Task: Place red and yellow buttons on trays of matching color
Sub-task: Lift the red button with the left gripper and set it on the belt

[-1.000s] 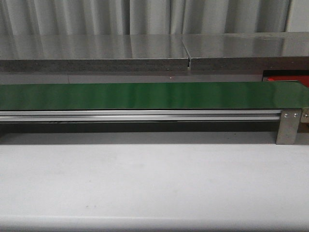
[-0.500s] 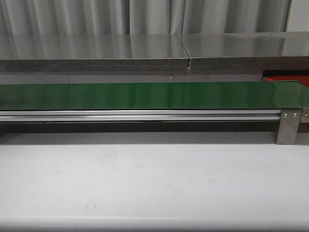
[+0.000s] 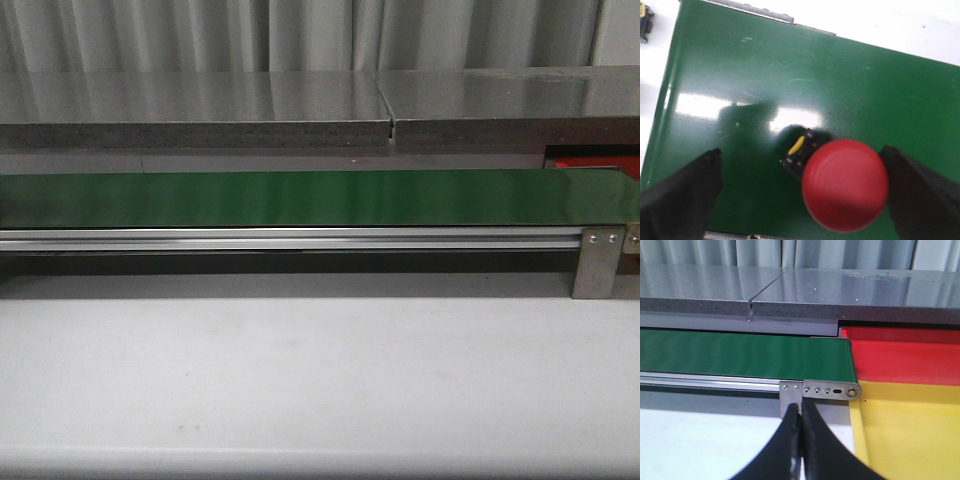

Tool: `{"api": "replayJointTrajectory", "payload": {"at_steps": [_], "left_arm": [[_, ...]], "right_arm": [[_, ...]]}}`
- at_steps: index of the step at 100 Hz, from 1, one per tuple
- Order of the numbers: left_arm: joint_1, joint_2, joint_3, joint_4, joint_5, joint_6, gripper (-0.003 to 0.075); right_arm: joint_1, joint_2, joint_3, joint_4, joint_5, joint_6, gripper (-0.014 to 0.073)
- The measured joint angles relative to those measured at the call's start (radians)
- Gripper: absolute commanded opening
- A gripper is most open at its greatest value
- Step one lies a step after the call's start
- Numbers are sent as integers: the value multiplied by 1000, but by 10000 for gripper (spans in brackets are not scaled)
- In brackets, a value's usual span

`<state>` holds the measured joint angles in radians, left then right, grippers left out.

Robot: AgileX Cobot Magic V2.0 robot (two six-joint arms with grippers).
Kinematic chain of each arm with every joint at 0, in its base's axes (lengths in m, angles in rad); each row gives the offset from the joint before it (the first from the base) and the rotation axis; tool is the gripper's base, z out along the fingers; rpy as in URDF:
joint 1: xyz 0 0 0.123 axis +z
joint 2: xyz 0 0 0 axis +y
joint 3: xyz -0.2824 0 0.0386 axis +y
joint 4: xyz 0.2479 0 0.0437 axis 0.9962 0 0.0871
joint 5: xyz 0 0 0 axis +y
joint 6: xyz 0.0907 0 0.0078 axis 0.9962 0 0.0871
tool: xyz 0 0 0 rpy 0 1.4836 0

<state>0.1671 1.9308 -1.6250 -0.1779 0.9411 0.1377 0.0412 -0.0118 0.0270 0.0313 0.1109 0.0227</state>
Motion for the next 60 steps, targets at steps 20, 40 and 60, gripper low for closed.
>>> {"api": "replayJointTrajectory", "payload": {"at_steps": [20, 40, 60], "left_arm": [[-1, -33, -20, -11, 14, 2, 629], [9, -130, -69, 14, 64, 2, 629], [134, -178, -76, 88, 152, 2, 629]], "right_arm": [[0, 0, 0, 0, 0, 0, -118], [0, 0, 0, 0, 0, 0, -118], [0, 0, 0, 0, 0, 0, -118]]}}
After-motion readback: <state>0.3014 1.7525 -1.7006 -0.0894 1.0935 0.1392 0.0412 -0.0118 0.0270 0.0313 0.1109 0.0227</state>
